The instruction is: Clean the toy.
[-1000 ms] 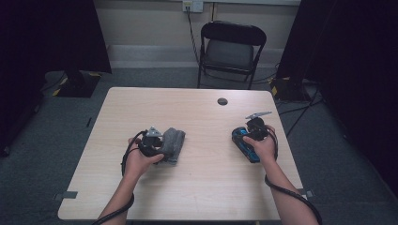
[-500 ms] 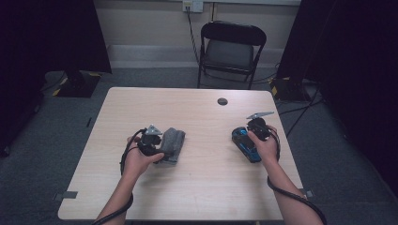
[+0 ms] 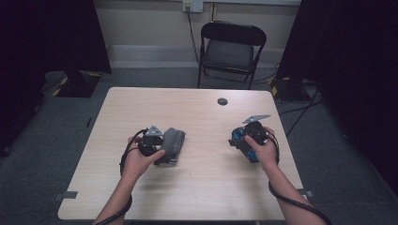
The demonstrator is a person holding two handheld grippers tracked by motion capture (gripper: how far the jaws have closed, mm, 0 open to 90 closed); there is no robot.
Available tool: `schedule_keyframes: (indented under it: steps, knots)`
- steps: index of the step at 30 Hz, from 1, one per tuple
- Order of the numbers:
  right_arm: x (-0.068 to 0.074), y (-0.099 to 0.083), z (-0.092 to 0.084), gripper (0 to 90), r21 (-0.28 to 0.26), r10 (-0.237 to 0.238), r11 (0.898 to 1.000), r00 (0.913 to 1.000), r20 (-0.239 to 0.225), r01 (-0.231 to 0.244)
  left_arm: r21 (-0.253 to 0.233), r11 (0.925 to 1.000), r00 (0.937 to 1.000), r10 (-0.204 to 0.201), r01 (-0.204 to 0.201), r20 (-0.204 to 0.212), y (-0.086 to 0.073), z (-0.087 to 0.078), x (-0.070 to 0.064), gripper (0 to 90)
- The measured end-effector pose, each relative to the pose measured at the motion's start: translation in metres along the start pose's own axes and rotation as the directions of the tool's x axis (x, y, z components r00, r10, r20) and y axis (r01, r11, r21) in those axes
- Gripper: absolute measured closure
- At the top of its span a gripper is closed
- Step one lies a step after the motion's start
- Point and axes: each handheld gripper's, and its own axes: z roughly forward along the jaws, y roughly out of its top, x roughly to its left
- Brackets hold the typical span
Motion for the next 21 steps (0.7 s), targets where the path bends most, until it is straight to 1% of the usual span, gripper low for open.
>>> schedule_keyframes:
  steps: [2, 3, 5, 7, 9, 12, 14, 15, 17, 18, 21]
  knots:
    - [0.003, -0.001, -0.001, 13.6, -0.004, -0.006, 1.0, 0.9998, -0.017, 0.006, -0.011, 0.9997, 0.9996, 0.022, -0.022, 0.014, 0.002, -0.001, -0.004, 16.0]
    - [0.004, -0.001, -0.001, 13.5, -0.006, -0.011, 1.0, 0.9997, -0.022, 0.011, -0.017, 0.9996, 0.9995, 0.024, -0.024, 0.02, 0.004, -0.001, -0.006, 16.0]
    - [0.008, -0.002, -0.002, 13.5, -0.006, -0.02, 1.0, 0.9992, -0.033, 0.02, -0.021, 0.9989, 0.999, 0.042, -0.041, 0.018, 0.006, -0.002, -0.01, 16.0]
    - [0.011, -0.002, -0.004, 13.5, -0.008, -0.022, 1.0, 0.9986, -0.047, 0.021, -0.031, 0.9984, 0.9982, 0.049, -0.048, 0.035, 0.008, -0.002, -0.015, 16.0]
    - [0.015, -0.003, -0.005, 13.5, -0.014, -0.039, 0.999, 0.9979, -0.053, 0.038, -0.032, 0.9976, 0.9968, 0.062, -0.061, 0.049, 0.01, -0.001, -0.02, 16.0]
    - [0.02, -0.005, -0.006, 13.5, -0.008, -0.057, 0.998, 0.997, -0.053, 0.056, -0.036, 0.9964, 0.9945, 0.079, -0.077, 0.068, 0.011, 0.001, -0.027, 16.0]
    - [0.022, -0.006, -0.007, 13.5, -0.008, -0.056, 0.998, 0.9961, -0.068, 0.056, -0.042, 0.9958, 0.9935, 0.085, -0.081, 0.076, 0.011, 0.003, -0.031, 16.0]
    - [0.024, -0.007, -0.007, 13.6, -0.006, -0.061, 0.998, 0.9951, -0.078, 0.061, -0.043, 0.9955, 0.993, 0.088, -0.085, 0.079, 0.01, 0.004, -0.032, 16.0]
    - [0.026, -0.008, -0.007, 13.6, -0.009, -0.074, 0.997, 0.9943, -0.076, 0.074, -0.04, 0.995, 0.9906, 0.095, -0.091, 0.099, 0.009, 0.006, -0.036, 15.9]
    - [0.028, -0.008, -0.008, 13.6, -0.012, -0.078, 0.997, 0.9933, -0.085, 0.077, -0.037, 0.9944, 0.9897, 0.102, -0.099, 0.1, 0.008, 0.008, -0.038, 16.0]
    - [0.036, -0.01, -0.009, 13.6, -0.016, -0.096, 0.995, 0.9898, -0.105, 0.095, -0.035, 0.9942, 0.9867, 0.106, -0.102, 0.124, 0.006, 0.012, -0.043, 15.9]
